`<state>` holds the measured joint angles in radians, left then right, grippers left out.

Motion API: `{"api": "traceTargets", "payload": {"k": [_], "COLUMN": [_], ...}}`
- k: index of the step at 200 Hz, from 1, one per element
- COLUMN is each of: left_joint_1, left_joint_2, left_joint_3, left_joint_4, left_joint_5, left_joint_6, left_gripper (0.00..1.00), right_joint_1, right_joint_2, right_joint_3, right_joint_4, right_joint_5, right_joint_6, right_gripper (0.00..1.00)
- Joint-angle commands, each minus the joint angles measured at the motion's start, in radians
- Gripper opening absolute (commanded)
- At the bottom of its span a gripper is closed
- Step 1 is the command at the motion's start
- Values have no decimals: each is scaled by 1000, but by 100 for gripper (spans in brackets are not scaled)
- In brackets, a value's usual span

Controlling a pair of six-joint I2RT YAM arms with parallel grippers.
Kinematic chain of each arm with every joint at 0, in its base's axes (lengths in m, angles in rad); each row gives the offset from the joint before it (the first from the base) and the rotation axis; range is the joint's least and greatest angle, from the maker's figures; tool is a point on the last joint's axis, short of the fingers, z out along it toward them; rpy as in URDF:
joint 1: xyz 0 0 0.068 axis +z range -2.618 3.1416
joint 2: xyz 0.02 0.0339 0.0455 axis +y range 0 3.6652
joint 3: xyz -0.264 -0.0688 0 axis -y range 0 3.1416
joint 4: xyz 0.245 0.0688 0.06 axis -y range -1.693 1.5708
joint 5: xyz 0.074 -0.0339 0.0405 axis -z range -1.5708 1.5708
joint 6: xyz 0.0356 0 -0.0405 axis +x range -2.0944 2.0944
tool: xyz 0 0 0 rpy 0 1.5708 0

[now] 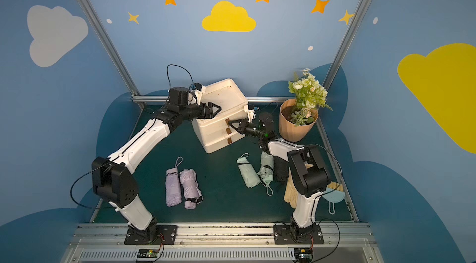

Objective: Place the umbrella in the drawer by color
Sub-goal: Open the drawer in the storage box.

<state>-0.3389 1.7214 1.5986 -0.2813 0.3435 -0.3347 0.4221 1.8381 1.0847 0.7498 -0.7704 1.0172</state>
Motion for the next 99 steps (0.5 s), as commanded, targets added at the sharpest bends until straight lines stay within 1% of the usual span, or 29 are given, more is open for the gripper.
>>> {"api": "traceTargets", "payload": {"k": [1,20,42,75,99], "left_joint_1": [3,18,37,40,40], "left_joint_2": [-18,-11,-1,5,8], "left_joint_3": [-25,-24,-19,-22,-21], "left_joint_4": [-16,-22,-26,-16,-13], "left_joint_5": [-29,-50,-31,-16,-15], "left_joint_6": [29,37,20,16,16], "left_gripper": [86,87,87,87,87], "right_joint_1": [-12,-21,-29,-36,-33], "right_joint_2": [-55,-80,-129,-230,-316], "right_joint_3": [-8,-19,-48,-75,-59], "right_joint_4": [6,-17,-55,-251,-478], "right_joint_5": [-28,-42,-45,-42,-8], "right_joint_6": [-10,-16,-51,-162,-321], "right_gripper": [0,0,0,0,0]}}
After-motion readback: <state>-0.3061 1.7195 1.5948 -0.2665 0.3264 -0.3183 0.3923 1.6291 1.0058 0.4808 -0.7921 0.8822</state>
